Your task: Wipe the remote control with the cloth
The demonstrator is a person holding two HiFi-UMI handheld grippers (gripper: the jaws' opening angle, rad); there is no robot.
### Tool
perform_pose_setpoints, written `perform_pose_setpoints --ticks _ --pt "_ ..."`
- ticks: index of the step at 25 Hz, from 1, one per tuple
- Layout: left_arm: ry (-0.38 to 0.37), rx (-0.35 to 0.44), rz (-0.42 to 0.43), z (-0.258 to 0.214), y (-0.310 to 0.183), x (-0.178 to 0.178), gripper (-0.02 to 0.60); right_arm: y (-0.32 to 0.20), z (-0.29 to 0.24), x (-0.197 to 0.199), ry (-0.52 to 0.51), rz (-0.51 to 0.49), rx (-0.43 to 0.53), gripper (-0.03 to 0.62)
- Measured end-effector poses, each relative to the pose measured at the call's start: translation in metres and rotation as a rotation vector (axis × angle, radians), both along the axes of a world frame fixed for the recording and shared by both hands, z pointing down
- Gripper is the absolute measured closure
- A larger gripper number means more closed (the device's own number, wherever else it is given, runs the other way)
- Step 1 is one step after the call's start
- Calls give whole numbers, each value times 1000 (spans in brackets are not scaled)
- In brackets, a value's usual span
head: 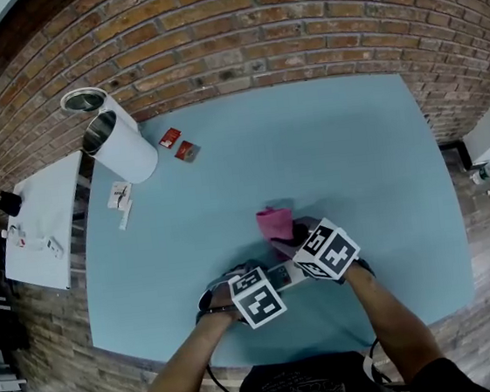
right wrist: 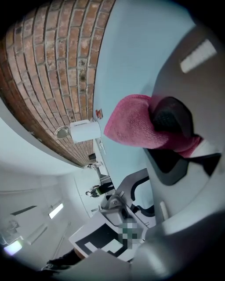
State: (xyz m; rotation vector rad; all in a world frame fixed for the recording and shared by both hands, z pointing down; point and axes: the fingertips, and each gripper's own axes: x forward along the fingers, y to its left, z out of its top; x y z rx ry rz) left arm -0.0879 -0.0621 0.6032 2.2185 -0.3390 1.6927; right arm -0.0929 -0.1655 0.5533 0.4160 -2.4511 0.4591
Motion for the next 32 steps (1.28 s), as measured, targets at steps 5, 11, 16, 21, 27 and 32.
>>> perform_pose_setpoints --ticks 5,11,16,21,27,32 --pt "-10 -5 3 1 0 0 298 12 1 -19 41 -108 33 528" --pt "-10 -5 3 1 0 0 297 34 -1 -46 56 -208 17 529" --pt "8 1 2 1 0 -1 298 30 1 -46 52 -160 4 528" --pt "54 12 -9 0 0 -4 301 10 -8 -16 9 41 45 528" --pt "112 -54 -50 -2 -1 -5 302 12 -29 53 -91 337 68 528" --pt "238 -236 -174 -11 3 0 302 23 -36 112 -170 581 57 528"
